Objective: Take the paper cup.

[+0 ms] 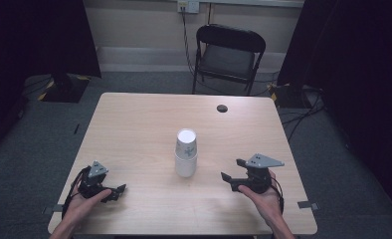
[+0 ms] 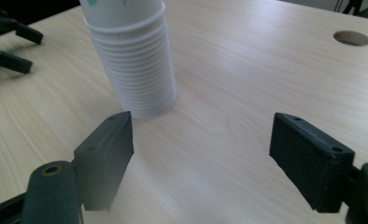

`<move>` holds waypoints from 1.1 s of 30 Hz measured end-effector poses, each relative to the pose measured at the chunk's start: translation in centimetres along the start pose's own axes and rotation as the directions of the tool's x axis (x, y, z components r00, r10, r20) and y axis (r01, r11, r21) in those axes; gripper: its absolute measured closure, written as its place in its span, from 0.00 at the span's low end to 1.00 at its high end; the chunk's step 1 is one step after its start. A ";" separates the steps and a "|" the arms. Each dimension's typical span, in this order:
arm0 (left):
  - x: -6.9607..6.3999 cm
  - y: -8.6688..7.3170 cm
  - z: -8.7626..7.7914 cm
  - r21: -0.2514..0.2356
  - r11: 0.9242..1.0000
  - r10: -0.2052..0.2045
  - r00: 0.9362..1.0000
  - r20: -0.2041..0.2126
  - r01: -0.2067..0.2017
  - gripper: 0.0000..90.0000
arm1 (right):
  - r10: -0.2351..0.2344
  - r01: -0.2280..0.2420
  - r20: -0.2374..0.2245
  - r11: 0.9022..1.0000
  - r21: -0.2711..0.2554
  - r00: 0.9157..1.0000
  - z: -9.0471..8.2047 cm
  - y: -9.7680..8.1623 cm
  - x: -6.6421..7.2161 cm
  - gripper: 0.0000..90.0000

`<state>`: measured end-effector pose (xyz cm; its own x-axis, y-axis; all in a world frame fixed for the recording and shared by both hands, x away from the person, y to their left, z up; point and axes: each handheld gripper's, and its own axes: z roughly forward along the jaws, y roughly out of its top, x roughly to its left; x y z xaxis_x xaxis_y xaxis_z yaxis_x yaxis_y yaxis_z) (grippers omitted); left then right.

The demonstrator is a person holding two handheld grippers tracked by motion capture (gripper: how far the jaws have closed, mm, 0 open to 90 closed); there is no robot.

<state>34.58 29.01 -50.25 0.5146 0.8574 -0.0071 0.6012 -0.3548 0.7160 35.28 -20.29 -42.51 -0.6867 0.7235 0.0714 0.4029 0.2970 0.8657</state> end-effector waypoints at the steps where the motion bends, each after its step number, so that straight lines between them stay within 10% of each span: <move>1: 0.0 0.0 0.0 0.000 1.000 0.000 1.000 0.001 0.000 0.00 | 0.000 0.000 -0.007 1.000 -0.007 1.000 0.1 0.3 0.1 0.23; 33: 0.0 0.1 0.2 -0.002 1.000 -0.002 1.000 0.003 0.002 0.00 | -0.112 0.099 -0.161 0.991 -0.089 0.981 6.6 6.5 3.9 0.18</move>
<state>34.79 28.92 -50.26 0.5151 0.8571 -0.0111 0.6012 -0.3521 0.7173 39.20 -11.41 -39.93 -0.8158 0.5760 0.0522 0.2774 0.3106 0.9092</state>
